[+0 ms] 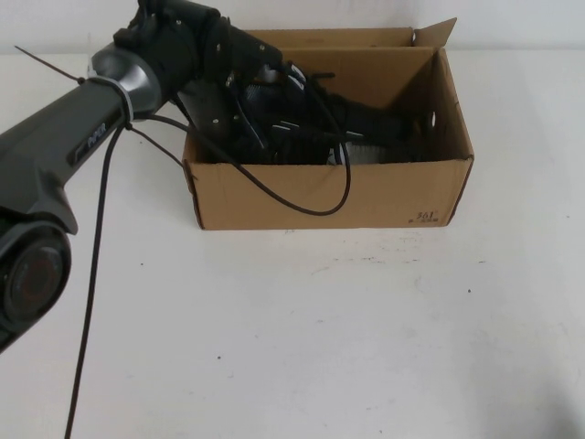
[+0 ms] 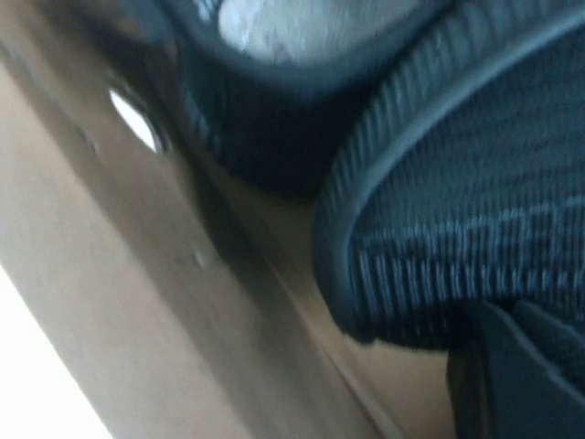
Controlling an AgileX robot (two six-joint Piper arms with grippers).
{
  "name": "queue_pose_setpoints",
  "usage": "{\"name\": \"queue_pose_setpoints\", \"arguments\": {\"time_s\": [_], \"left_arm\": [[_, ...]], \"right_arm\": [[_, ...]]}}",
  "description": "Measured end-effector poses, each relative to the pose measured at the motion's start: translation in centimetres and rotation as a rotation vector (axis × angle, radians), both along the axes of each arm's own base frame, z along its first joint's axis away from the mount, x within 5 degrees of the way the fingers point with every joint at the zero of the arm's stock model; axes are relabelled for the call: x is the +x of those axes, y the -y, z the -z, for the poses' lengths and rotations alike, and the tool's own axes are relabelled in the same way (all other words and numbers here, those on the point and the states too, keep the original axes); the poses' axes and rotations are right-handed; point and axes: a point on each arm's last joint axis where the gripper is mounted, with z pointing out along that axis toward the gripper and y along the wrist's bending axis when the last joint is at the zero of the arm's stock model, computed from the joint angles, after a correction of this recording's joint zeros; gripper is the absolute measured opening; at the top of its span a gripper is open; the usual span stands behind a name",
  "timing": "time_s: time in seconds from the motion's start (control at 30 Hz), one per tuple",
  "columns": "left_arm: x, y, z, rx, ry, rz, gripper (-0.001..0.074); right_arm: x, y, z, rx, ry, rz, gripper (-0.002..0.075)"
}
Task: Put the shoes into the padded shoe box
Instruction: Adjust the shoe
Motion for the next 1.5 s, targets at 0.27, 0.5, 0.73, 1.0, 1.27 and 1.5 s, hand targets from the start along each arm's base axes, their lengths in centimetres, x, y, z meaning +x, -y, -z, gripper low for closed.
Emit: {"name": "queue_pose_setpoints", "arguments": {"time_s": [0.27,0.5,0.73,1.0,1.27,1.5], "left_arm": [[0.0,0.2,-0.9,-0.032,-0.033,-0.033,-0.0001],[0.1,0.5,-3.2,-0.082,0.001,-0.028,0.0048],[-0.7,0.9,-4.9,-0.147,-0.052,-0.027,0.0361],[-1.5,2.1,-7.7,-0.269,-0.043,-0.011,0.0391],[-2.7,3.8,-8.9,-0.422,-0.108,-0.042,0.0350],[-4.8,7.1,-8.7,-0.342,-0.081,0.008,0.0348]], "right_arm": [[0.0,0.0,0.0,0.000,0.000,0.000,-0.0008],[0.0,0.0,0.0,0.000,0.000,0.000,-0.0008],[0.0,0.0,0.0,0.000,0.000,0.000,-0.0008],[0.0,0.0,0.0,0.000,0.000,0.000,-0.0008],[0.0,0.0,0.0,0.000,0.000,0.000,-0.0008],[0.0,0.0,0.0,0.000,0.000,0.000,-0.0008]]}}
